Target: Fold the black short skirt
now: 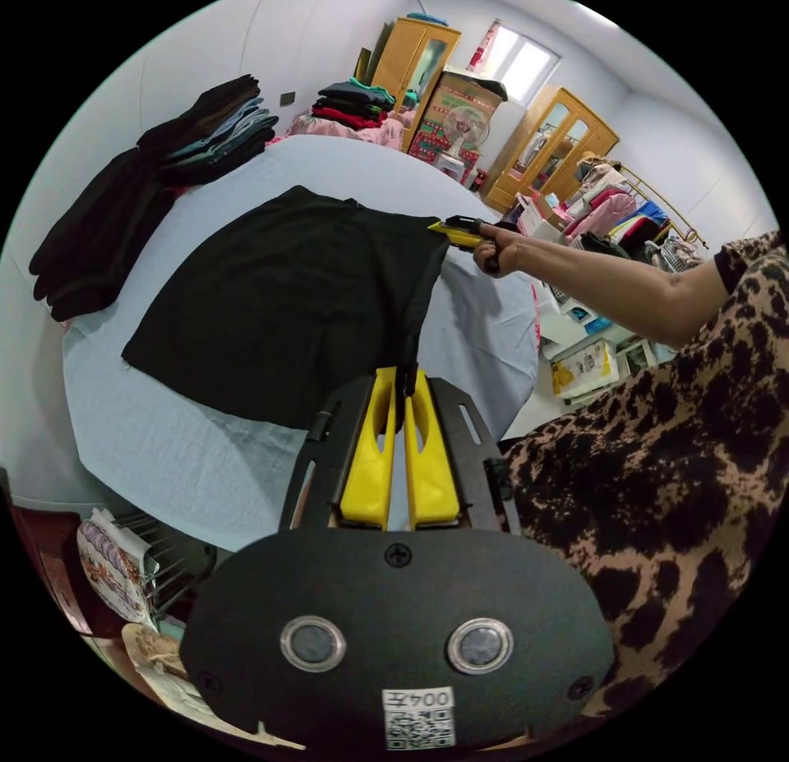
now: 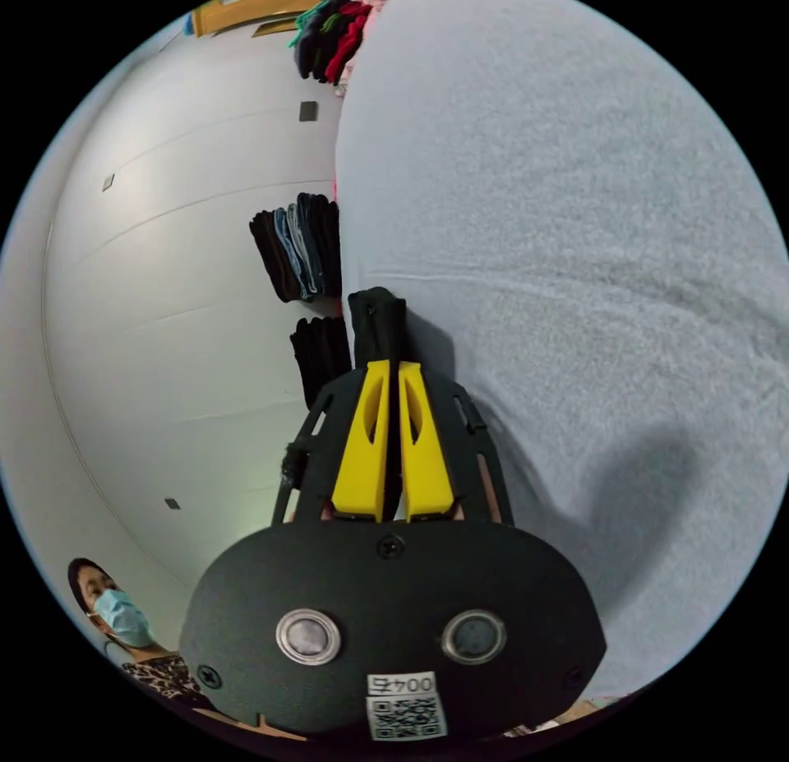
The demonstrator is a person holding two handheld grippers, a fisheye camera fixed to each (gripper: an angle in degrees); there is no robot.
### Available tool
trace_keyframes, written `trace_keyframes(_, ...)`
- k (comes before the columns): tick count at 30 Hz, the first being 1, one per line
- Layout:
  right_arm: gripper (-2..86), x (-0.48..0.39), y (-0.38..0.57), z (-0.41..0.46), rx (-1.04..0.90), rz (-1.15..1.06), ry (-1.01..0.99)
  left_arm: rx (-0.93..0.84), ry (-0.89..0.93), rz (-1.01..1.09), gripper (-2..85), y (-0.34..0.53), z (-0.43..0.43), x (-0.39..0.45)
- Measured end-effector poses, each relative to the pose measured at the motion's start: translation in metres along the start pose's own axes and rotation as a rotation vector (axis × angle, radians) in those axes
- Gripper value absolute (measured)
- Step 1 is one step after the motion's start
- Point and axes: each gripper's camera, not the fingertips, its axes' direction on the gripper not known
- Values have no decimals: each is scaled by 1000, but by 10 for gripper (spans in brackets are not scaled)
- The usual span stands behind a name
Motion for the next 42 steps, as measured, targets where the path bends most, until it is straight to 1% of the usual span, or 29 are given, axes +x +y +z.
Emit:
trace_keyframes(4,4,-24,22,-21,-9,-80,73,19,26,1,10,8,-18,-19)
trace_keyframes(11,1,-43,92,-66,-34,-119,129,8,136,-17,13,44,-56,-57)
trace_keyframes(16,3,-37,151,-96,-22,-63,154,-40,187,-44,16,77,-69,-72)
trace_keyframes(20,4,-30,185,-112,41,6,141,-62,234,-116,15,101,-67,-83)
trace_keyframes(26,5,-58,179,-100,97,-12,106,1,272,-257,10,106,-78,-116)
trace_keyframes(34,6,-107,138,-56,47,-86,81,113,285,-408,4,83,-110,-177)
trace_keyframes(38,6,-123,119,-30,33,-85,96,102,215,-398,3,55,-125,-206)
trace_keyframes(42,3,-134,108,-10,54,-76,103,100,205,-381,2,32,-134,-237)
